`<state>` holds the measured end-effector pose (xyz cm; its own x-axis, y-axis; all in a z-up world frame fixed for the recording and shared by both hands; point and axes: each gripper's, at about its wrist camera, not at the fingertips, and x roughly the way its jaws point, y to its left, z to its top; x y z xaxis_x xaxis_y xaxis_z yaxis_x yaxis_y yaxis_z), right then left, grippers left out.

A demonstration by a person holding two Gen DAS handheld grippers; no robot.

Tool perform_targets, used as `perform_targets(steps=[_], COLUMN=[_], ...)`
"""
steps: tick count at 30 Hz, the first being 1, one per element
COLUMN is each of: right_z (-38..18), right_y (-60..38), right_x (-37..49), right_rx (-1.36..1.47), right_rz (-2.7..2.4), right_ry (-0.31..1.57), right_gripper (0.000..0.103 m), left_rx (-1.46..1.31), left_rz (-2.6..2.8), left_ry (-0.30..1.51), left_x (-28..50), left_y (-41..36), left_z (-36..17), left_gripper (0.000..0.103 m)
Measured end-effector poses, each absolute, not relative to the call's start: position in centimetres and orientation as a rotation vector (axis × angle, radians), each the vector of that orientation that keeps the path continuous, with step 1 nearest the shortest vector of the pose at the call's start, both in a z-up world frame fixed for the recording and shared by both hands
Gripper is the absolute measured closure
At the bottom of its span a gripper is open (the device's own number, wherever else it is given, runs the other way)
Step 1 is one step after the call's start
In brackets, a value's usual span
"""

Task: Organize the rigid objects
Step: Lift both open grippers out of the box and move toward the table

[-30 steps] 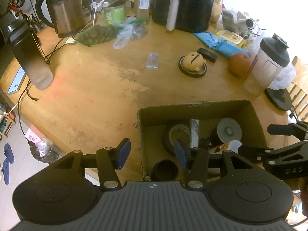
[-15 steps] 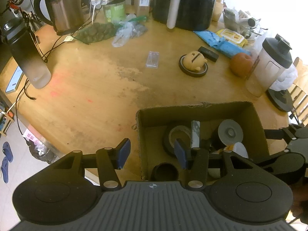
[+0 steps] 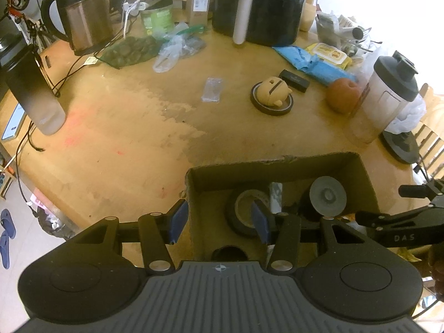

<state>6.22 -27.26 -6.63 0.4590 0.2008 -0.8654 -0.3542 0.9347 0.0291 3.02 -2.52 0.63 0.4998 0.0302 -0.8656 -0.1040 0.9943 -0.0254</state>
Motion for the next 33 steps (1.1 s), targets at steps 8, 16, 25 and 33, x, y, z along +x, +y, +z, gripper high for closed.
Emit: perform_targets(steps=[8, 16, 25, 33], right_z=[-5.9, -4.7, -3.8, -2.6], right_y=[-27.2, -26.1, -23.8, -21.1], right_x=[7.0, 7.8, 10.0, 14.1], right_rx=[-0.054, -0.023, -0.078, -0.112], right_rz=[0.389, 0.46, 0.489, 0.505], right_ry=[1.006, 0.92, 0.826, 0.786], right_gripper=[0.0, 0.0, 0.0, 0.0], left_rx=[-0.072, -0.071, -0.077, -0.078], left_rz=[0.073, 0.069, 0.059, 0.051], left_ry=[1.041, 1.043, 1.046, 1.02], left_x=[4.0, 4.7, 5.8, 7.3], left_y=[-2.7, -2.6, -2.0, -0.9], left_z=[0.6, 0.5, 0.0, 0.8], left_gripper=[0.053, 0.053, 0.053, 0.053])
